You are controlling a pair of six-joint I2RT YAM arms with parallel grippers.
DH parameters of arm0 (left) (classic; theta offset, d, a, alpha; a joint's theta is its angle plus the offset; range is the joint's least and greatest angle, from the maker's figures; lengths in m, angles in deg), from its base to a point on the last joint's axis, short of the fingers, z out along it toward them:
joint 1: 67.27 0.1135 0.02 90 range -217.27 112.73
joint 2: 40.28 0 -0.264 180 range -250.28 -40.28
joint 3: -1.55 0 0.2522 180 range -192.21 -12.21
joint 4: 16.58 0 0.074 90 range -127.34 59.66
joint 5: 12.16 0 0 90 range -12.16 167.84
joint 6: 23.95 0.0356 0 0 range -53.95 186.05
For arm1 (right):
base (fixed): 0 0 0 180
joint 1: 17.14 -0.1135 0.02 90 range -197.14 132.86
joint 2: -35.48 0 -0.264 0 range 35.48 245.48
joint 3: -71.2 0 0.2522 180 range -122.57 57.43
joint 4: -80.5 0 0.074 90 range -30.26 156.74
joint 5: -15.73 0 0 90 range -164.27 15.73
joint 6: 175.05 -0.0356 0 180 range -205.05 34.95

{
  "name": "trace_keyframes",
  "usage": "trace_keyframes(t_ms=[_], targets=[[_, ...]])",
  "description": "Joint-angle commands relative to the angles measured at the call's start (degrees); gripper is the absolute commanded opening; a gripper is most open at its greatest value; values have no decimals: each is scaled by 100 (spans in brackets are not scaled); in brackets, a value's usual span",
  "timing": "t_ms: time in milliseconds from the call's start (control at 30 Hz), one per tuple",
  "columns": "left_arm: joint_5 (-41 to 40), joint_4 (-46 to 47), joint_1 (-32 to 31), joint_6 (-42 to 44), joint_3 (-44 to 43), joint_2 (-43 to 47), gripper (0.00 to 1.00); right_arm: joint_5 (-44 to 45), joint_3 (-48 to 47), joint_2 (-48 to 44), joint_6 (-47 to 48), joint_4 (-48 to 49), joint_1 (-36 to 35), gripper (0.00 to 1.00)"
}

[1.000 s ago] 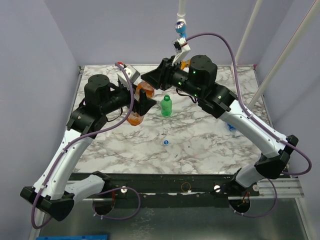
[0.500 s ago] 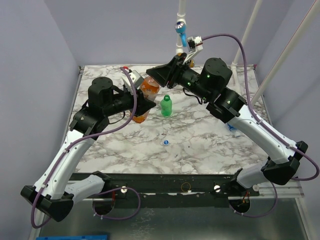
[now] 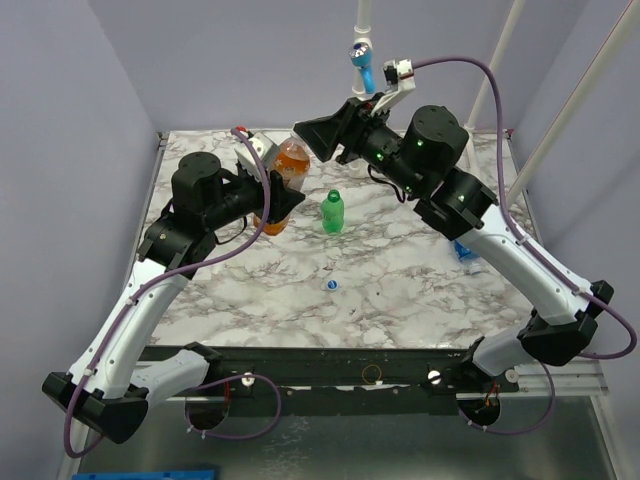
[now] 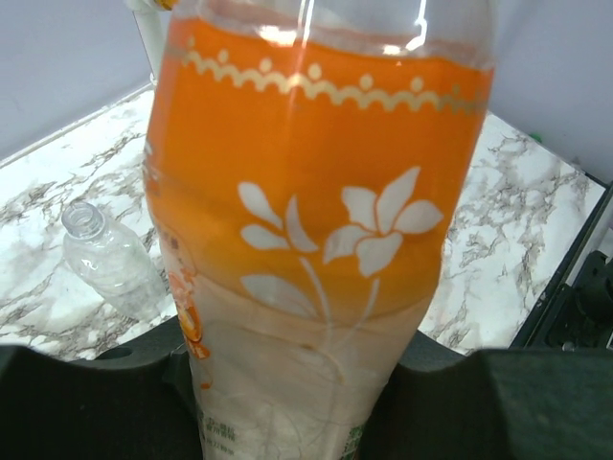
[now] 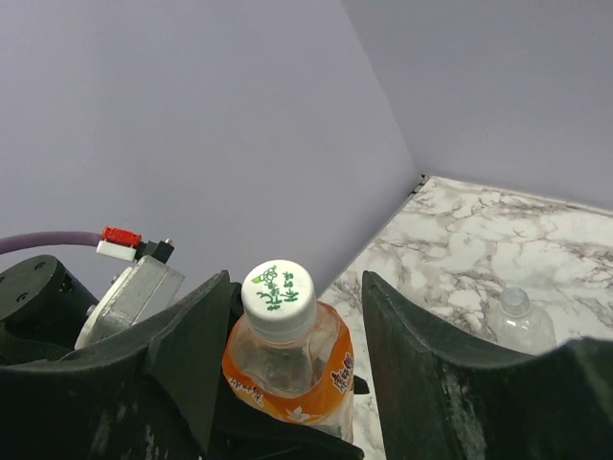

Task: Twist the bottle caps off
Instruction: Unscrew the bottle cap from the plastic bottle.

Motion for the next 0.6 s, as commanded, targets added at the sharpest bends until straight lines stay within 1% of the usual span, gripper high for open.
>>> trace_keyframes(t_ms=[0, 200, 267, 333, 367, 433, 467, 533, 567], targets=[[-164, 132, 11, 81, 16, 93, 6, 29, -296, 255, 96, -148, -12, 59], [-10, 102, 11, 77, -50, 50, 6, -114, -626, 497, 106, -283, -12, 59], [81, 66, 11, 123, -70, 29, 6, -116, -646, 506, 104, -276, -12, 55], [137, 56, 3, 138, -73, 24, 6, -135, -649, 509, 86, -249, -13, 48], [173, 60, 3, 151, -70, 20, 6, -125, -657, 515, 85, -230, -12, 41], [257, 57, -13, 197, -70, 3, 6, -129, -649, 500, 88, -194, -12, 30], [287, 52, -15, 204, -73, 2, 6, -142, -638, 498, 96, -168, -12, 27], [351, 35, -37, 204, -70, -2, 6, -172, -609, 480, 125, -107, -12, 26], [395, 21, -41, 200, -64, -6, 6, -186, -597, 465, 152, -87, -12, 24]])
